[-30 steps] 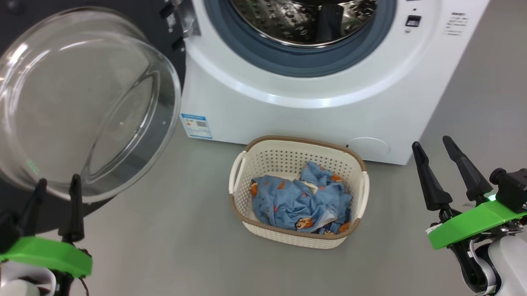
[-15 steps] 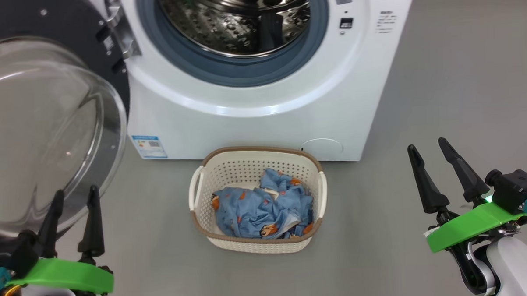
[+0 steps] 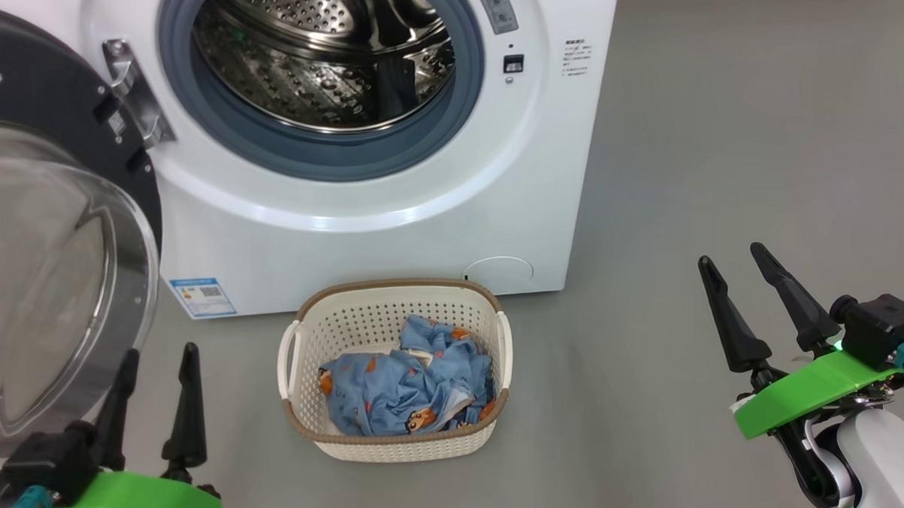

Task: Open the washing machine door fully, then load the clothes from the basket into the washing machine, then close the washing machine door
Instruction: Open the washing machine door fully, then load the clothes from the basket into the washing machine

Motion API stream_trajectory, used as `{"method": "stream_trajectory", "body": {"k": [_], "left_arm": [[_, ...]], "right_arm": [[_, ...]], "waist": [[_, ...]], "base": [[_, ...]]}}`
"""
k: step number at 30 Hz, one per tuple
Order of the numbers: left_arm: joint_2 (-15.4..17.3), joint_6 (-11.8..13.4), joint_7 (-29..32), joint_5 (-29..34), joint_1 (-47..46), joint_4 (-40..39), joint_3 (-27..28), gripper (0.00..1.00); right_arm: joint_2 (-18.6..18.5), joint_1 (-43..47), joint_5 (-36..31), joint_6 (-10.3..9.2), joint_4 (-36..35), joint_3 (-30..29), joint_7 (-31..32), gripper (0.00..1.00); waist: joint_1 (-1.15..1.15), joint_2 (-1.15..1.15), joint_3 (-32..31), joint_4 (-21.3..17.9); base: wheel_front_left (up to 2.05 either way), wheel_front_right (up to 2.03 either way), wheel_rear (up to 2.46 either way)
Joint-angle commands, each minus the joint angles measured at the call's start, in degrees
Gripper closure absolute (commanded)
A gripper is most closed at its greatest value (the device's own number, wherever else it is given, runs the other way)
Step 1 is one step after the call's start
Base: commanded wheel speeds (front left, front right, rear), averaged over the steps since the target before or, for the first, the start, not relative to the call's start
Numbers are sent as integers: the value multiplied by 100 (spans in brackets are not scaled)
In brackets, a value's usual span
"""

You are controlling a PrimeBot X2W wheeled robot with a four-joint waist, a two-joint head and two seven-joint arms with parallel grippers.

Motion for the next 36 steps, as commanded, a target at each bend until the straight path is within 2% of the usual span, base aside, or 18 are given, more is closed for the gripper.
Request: {"method": "stream_trajectory", "body": {"k": [1, 10, 36], "left_arm": [[128, 31, -60, 57, -69, -199, 179, 0], [71, 61, -61, 136, 29, -343, 182, 0], [40, 42, -61, 170, -37, -439, 156, 0]], "right_arm": [[-124, -28, 33, 32, -106, 95, -52, 0], [-151, 36, 36, 32, -109, 21, -52, 0], [-100, -58, -15, 32, -118, -80, -52, 0]], "waist": [[0, 0, -56, -94], [0, 0, -74, -186], [0, 0, 39, -137]], "base": [[0, 0, 0], [0, 0, 0], [0, 0, 0]]}}
